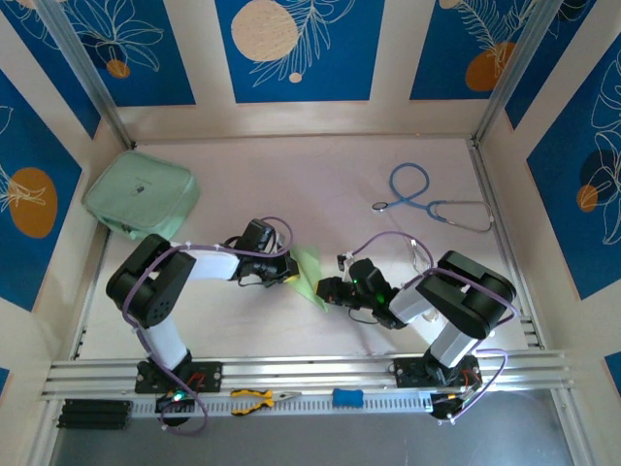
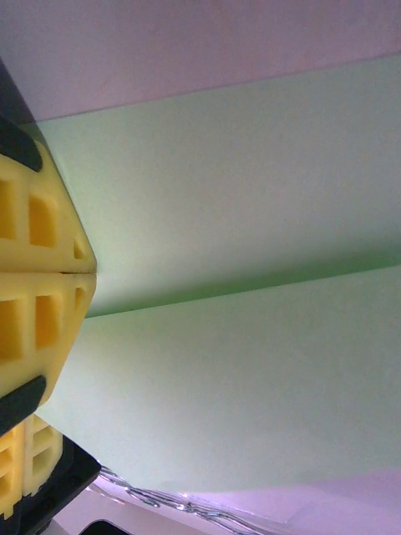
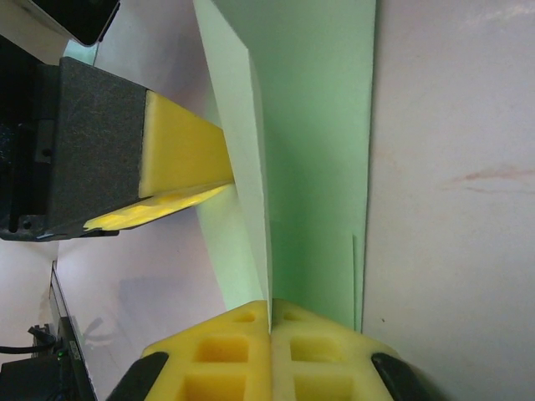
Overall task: Fold a paper plane with a square sheet of paper (pick it up from the middle)
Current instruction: Fourth fold the wing at the center of the table.
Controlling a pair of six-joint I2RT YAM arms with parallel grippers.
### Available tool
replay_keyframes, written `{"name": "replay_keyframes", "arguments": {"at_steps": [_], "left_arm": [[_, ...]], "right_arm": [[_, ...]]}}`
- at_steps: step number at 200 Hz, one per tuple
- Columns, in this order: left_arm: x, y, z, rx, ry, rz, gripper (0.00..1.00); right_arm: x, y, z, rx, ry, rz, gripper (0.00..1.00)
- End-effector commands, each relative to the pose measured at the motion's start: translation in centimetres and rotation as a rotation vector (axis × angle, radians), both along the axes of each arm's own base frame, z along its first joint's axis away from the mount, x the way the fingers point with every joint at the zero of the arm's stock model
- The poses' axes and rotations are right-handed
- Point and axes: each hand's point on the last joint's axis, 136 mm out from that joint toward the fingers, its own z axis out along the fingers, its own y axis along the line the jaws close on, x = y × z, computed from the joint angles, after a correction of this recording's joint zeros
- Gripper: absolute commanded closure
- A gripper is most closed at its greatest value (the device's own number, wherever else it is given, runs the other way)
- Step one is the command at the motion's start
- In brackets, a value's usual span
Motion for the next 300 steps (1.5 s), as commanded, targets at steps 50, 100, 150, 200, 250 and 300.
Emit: {"name": "replay_keyframes", "arguments": {"at_steps": [50, 100, 150, 200, 250, 300], "left_arm": [[0.6, 0.2, 2.5, -0.020, -0.114, 0.003, 0.92], [0.8, -2.0, 5.2, -0.166, -0.187, -0.048, 0.94], [1.1, -3.4, 3.9, -0.205, -0.142, -0.055, 0.94], [1.4, -3.0, 2.5, -0.165, -0.122, -0.033, 0.94], [1.8, -3.2, 3.4, -0.182, -0.146, -0.027, 0.93], [1.9, -3.8, 3.7, -0.218, -0.154, -0.043, 0.91]], "right_arm": [[-0.9, -0.7, -2.5, -0.055, 0.066, -0.012, 0.94], [-0.9, -0.9, -2.6, -0.057, 0.075, -0.023, 0.94], [-0.9, -1.0, -2.8, -0.061, 0.084, -0.028, 0.94], [-1.0, -1.0, -2.9, -0.064, 0.102, -0.027, 0.93], [-1.0, -1.0, -3.1, -0.071, 0.125, -0.023, 0.94], [-1.0, -1.0, -3.1, -0.072, 0.141, -0.025, 0.94]]}}
